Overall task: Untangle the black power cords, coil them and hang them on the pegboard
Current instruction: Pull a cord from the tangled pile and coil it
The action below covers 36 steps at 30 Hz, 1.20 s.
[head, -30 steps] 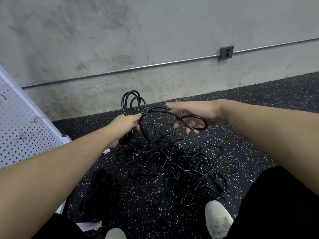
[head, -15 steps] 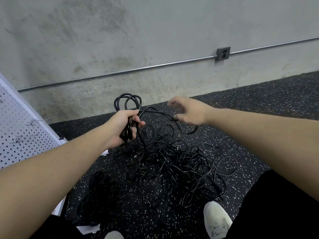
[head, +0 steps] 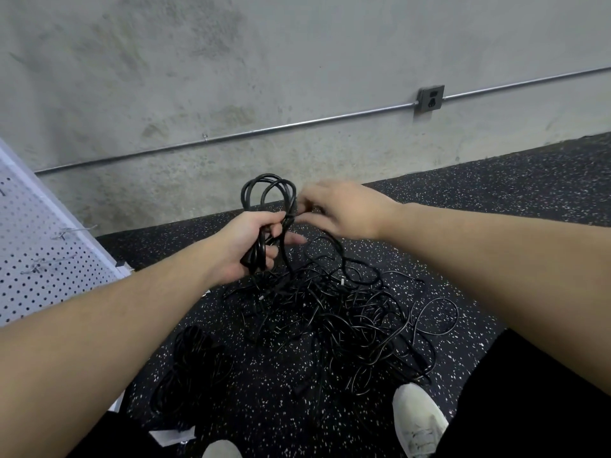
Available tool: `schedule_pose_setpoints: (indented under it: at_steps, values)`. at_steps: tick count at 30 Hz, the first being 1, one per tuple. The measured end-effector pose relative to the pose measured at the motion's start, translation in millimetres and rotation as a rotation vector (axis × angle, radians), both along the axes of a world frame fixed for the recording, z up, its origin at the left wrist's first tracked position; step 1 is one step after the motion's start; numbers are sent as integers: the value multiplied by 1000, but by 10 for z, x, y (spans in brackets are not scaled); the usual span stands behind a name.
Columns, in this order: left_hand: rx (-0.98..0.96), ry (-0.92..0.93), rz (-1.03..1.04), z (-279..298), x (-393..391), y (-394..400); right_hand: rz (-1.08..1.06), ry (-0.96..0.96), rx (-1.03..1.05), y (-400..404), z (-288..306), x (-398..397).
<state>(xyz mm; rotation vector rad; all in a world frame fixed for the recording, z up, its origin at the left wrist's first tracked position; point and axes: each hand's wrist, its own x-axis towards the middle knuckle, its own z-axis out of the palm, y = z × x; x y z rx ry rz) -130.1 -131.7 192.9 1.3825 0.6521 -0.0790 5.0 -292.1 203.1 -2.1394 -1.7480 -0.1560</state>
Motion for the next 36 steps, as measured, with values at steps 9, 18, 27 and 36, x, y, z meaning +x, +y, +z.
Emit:
schedule_pose_setpoints:
  at_steps: [9, 18, 27, 36]
  values:
    - [187, -4, 23, -95, -125, 238, -302, 379, 354, -167, 20, 111]
    - [280, -63, -296, -47, -105, 9, -719, 1038, 454, -120, 30, 258]
    - [-68, -241, -193, 62, -118, -74, -554, 513, -469, -259, -107, 193]
    - [-140, -259, -69, 44, -67, -71, -40, 205, -478, -135, -101, 102]
